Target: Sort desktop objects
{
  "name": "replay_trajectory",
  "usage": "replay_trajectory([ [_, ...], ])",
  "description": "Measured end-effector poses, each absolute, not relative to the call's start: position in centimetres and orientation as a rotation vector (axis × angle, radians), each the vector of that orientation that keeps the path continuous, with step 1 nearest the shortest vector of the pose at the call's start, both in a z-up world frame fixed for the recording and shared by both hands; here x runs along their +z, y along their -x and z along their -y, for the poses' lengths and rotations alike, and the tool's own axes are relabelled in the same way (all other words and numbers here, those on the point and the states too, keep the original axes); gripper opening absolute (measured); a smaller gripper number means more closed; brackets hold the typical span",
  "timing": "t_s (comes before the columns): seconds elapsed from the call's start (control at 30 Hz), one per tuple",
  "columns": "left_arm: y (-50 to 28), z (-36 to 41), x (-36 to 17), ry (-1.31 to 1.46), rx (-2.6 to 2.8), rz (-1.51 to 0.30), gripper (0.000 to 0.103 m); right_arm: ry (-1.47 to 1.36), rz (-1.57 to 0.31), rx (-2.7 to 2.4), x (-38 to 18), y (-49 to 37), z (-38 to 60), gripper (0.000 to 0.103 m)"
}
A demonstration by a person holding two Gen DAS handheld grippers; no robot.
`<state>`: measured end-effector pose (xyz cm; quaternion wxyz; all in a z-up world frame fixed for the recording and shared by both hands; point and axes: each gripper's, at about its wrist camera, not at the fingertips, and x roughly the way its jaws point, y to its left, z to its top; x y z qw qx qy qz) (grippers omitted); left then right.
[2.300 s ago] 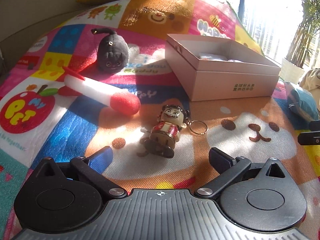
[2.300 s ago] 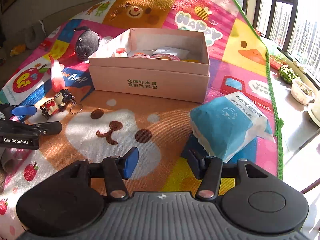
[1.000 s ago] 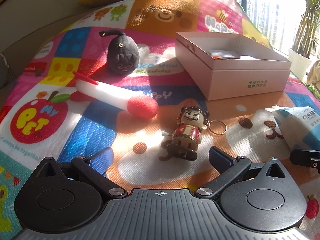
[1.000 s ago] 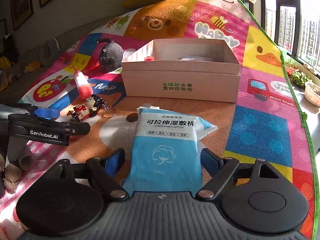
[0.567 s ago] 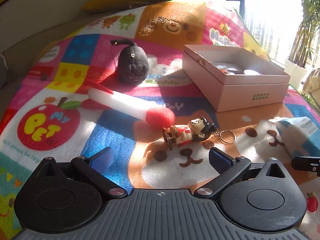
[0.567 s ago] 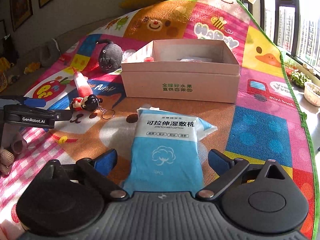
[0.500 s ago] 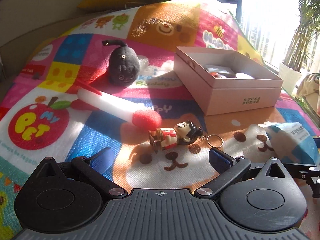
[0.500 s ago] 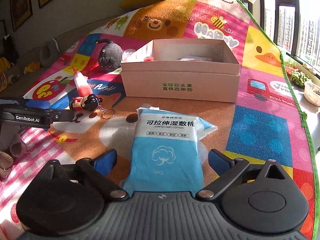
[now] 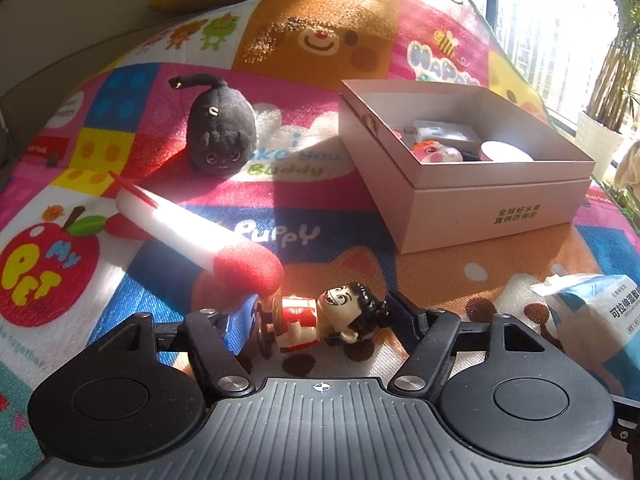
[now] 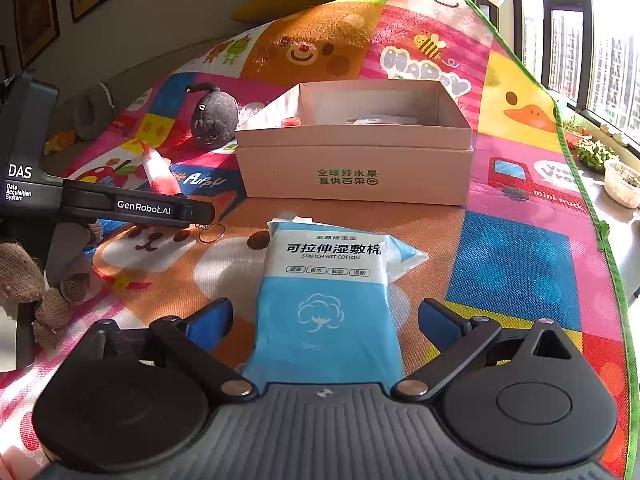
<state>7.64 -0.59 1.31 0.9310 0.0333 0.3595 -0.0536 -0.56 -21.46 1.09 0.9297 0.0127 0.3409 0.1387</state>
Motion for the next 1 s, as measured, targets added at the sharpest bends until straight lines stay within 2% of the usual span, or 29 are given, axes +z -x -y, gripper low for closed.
replay_trajectory([
  [0.3, -3.8, 0.7, 2.7, -0.104, -0.190, -0.719, 0.073, -0.002, -0.682, 0.250, 1.6, 0.0, 21.1, 0.099],
  [0.37, -2.4, 1.1, 2.7, -0.127, -0.223, -0.723, 0.072, -0.009, -0.692, 0.266, 2.1, -0.4, 21.2, 0.092],
  [0.47, -0.7, 1.3, 2.8, -0.147, -0.262, -0.732, 0.072, -0.005, -0.737, 0.302, 2.7, -0.9, 21.2, 0.071],
  [0.5, -0.2, 1.4, 2.8, -0.151, -0.272, -0.732, 0.072, 0.000, -0.760, 0.317, 2.8, -1.0, 21.3, 0.061],
  [0.53, 0.1, 1.5, 3.0, -0.154, -0.278, -0.730, 0.072, 0.001, -0.777, 0.329, 2.9, -1.1, 21.4, 0.057],
  [0.63, 0.9, 1.6, 3.8, -0.164, -0.293, -0.709, 0.072, -0.001, -0.827, 0.356, 3.7, -0.8, 22.1, 0.055],
  [0.77, 1.2, 2.3, 7.0, -0.191, -0.318, -0.614, 0.072, -0.022, -0.804, 0.380, 6.7, 0.3, 24.0, 0.055],
  [1.0, -3.2, 6.0, 11.8, -0.220, -0.372, -0.443, 0.072, -0.077, -0.548, 0.345, 16.9, -0.6, 28.1, 0.055],
])
